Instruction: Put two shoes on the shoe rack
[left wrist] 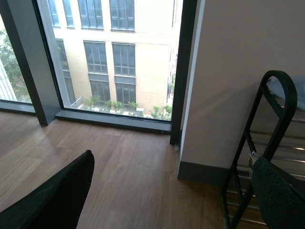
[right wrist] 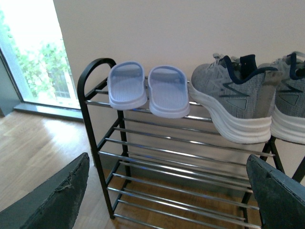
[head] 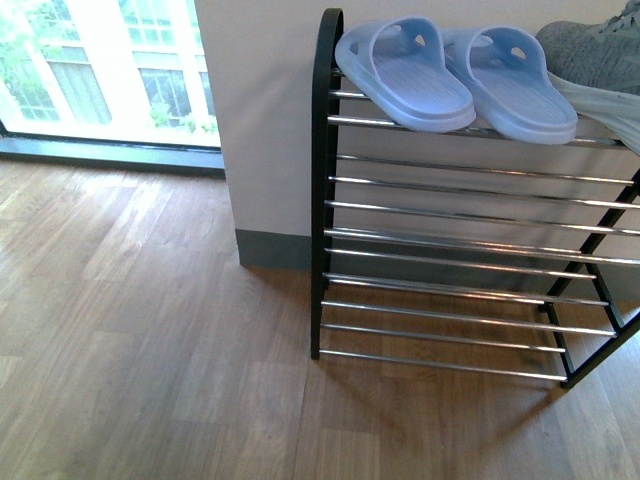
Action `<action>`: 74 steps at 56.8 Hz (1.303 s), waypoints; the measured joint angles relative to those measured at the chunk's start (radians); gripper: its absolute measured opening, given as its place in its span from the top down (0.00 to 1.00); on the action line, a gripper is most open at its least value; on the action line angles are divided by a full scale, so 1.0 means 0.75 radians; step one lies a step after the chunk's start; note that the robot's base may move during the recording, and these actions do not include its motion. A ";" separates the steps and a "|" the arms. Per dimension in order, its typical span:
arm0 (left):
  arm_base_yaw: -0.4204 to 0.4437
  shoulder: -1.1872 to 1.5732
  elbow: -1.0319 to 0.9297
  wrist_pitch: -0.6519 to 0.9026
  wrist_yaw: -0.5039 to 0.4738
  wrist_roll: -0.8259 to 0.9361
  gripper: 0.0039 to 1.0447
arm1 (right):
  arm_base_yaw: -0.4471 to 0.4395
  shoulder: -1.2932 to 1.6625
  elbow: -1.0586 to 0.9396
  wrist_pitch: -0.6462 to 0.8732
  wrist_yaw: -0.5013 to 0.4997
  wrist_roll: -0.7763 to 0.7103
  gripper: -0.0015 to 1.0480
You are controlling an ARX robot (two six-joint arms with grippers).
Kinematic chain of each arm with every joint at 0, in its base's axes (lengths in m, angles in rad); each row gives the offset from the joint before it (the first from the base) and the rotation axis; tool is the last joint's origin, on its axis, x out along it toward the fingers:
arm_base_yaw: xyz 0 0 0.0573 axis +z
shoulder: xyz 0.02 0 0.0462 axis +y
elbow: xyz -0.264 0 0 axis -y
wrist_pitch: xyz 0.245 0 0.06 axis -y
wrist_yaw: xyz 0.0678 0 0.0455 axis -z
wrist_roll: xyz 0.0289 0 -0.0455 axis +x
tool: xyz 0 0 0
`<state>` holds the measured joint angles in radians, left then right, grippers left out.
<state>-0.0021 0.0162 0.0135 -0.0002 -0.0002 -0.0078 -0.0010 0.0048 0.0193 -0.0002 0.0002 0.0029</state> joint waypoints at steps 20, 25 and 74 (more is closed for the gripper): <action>0.000 0.000 0.000 0.000 0.000 0.000 0.09 | 0.000 -0.001 0.000 0.000 0.000 0.000 0.09; 0.000 -0.001 0.000 0.000 0.000 0.000 0.09 | 0.000 -0.003 0.000 0.000 0.000 -0.001 0.09; 0.000 -0.001 0.000 -0.001 0.000 0.001 0.09 | 0.000 -0.002 0.000 0.000 0.000 0.000 0.09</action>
<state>-0.0021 0.0158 0.0135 -0.0006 -0.0002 -0.0074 -0.0010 0.0036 0.0193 -0.0002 0.0002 0.0029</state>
